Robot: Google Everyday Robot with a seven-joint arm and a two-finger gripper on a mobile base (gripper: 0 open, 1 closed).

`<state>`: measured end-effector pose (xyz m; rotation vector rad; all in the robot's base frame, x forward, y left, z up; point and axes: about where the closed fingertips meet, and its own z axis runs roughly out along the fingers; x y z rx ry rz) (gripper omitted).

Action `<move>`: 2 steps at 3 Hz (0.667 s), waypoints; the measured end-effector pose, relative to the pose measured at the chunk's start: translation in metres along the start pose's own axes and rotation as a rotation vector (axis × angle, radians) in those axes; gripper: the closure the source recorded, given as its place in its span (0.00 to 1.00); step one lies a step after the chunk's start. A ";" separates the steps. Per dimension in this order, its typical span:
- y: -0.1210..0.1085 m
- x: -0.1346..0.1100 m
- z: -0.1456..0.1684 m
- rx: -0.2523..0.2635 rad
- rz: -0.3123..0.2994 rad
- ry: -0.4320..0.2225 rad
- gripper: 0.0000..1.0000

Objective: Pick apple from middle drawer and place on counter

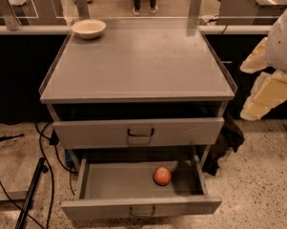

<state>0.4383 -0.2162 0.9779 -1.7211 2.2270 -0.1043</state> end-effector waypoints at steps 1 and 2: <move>-0.001 0.001 0.014 0.015 0.021 -0.020 0.59; 0.001 0.005 0.054 0.015 0.072 -0.072 0.82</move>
Offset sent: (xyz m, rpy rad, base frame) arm 0.0327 0.0051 -0.1114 0.1776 -0.0358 -0.1055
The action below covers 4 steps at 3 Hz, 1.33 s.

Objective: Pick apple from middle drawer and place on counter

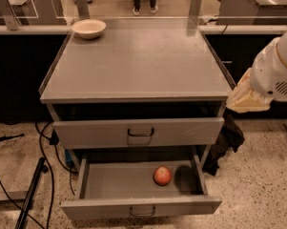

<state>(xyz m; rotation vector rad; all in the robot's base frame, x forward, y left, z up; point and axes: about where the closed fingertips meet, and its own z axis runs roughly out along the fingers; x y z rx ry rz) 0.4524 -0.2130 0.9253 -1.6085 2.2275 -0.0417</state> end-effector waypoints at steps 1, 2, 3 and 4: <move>0.006 0.001 0.048 0.001 0.048 -0.068 1.00; 0.016 0.004 0.103 0.005 0.104 -0.118 1.00; 0.006 -0.001 0.104 0.053 0.105 -0.138 1.00; 0.006 -0.001 0.104 0.053 0.105 -0.138 1.00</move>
Offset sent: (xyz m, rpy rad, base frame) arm 0.0373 0.0370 -0.1735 0.2263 -0.0557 -0.1268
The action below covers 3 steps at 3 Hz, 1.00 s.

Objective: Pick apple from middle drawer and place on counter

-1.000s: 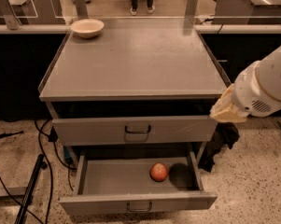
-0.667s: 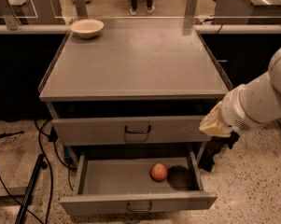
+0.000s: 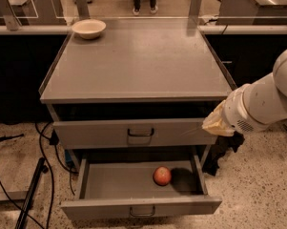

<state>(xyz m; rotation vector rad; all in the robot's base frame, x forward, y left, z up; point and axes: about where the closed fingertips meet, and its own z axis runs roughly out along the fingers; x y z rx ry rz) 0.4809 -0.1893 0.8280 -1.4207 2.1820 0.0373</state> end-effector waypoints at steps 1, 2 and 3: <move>0.004 0.007 0.012 0.000 0.005 0.008 1.00; 0.012 0.021 0.043 0.007 0.028 0.003 1.00; 0.021 0.036 0.082 0.011 0.061 -0.013 1.00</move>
Offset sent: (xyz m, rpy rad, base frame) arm 0.0086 0.0005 -0.0963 0.0295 -0.0163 -0.0630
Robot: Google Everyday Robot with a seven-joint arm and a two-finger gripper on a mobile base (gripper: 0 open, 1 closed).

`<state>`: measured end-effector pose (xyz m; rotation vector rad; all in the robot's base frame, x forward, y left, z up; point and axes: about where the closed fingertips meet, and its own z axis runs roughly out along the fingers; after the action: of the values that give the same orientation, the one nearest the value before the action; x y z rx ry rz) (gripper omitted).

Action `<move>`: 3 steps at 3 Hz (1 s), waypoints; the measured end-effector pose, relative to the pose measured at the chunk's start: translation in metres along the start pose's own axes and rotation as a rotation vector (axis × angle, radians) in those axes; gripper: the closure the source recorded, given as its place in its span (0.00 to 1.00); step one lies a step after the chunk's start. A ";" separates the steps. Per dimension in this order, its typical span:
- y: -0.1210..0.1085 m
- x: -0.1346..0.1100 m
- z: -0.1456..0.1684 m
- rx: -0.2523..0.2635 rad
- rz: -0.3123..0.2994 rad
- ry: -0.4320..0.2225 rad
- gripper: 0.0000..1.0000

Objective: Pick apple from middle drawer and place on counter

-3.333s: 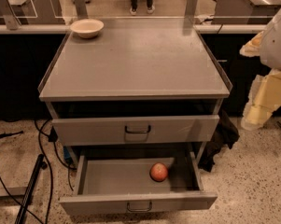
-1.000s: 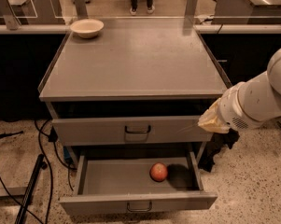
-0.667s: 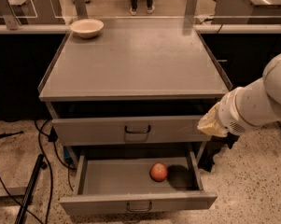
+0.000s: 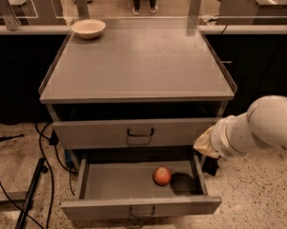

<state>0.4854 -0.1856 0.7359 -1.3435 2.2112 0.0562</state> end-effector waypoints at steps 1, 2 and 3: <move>0.012 0.014 0.045 -0.012 0.032 -0.036 1.00; 0.027 0.027 0.098 -0.042 0.052 -0.070 1.00; 0.049 0.048 0.167 -0.099 0.087 -0.086 1.00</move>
Offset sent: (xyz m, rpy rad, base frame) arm 0.0198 0.0371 -0.1841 0.1709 0.0413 -0.0061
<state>0.4992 -0.1486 0.5601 -1.2708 2.2181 0.2538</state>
